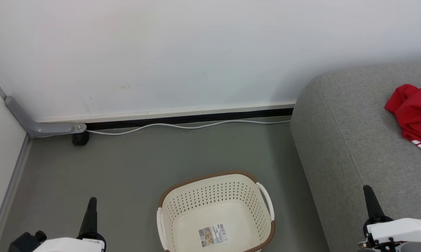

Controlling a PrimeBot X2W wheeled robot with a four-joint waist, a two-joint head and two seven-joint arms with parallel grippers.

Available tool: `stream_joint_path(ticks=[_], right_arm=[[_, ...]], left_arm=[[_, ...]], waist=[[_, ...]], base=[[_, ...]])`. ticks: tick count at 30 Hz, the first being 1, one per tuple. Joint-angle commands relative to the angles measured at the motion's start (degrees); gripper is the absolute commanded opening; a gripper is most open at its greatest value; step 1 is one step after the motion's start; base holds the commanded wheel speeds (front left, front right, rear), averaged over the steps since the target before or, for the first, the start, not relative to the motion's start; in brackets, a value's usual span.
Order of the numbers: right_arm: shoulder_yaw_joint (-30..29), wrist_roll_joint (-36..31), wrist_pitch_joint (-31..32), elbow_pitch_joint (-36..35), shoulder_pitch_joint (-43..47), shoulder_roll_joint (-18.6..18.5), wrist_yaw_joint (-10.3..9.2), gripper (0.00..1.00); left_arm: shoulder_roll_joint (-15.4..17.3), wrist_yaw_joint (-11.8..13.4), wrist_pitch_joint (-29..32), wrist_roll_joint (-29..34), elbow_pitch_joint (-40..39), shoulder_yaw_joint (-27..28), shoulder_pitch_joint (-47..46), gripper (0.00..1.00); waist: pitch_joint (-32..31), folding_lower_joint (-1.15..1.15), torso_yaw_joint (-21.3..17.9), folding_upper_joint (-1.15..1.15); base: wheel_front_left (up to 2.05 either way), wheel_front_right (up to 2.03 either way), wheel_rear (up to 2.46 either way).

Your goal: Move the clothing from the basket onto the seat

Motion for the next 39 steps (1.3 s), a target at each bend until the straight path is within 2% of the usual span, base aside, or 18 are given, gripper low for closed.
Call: stream_joint_path(ticks=[1, 39], right_arm=[[0.6, 2.0, 0.6, -2.2, -2.0, -0.9, 0.06, 0.00], [-1.7, 27.1, 6.8, -6.1, -2.3, -1.1, 0.08, 0.00]], left_arm=[[1.0, -0.2, 0.5, -2.2, -1.7, 1.3, -3.1, 0.00], [1.3, -0.2, 6.9, -27.5, -3.9, 1.9, -6.4, 0.00]], waist=[[0.0, 0.00, 0.0, 0.00], [0.1, 0.00, -0.2, 0.00]], base=[[0.00, 0.00, 0.00], [0.00, 0.00, 0.00]])
